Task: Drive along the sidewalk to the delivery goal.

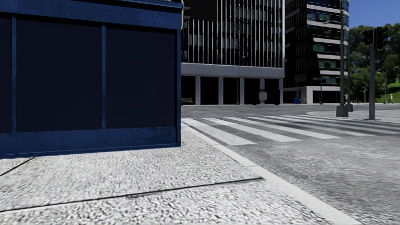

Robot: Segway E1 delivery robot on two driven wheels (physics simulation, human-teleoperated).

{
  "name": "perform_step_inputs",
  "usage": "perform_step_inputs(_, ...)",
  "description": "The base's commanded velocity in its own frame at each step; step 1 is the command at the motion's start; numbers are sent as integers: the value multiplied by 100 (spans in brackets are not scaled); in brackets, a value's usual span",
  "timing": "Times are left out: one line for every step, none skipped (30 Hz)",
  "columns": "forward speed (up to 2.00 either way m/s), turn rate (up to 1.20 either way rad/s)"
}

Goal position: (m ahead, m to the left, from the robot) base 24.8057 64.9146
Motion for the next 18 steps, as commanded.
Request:
perform_step_inputs(0, 50)
perform_step_inputs(0, 50)
perform_step_inputs(0, 50)
perform_step_inputs(0, 50)
perform_step_inputs(0, 50)
perform_step_inputs(0, 50)
perform_step_inputs(0, 51)
perform_step_inputs(0, 51)
perform_step_inputs(0, 51)
perform_step_inputs(0, 51)
perform_step_inputs(0, 51)
perform_step_inputs(0, 53)
perform_step_inputs(0, 57)
perform_step_inputs(0, 57)
perform_step_inputs(0, 61)
perform_step_inputs(0, 65)
perform_step_inputs(0, 69)
perform_step_inputs(0, 69)
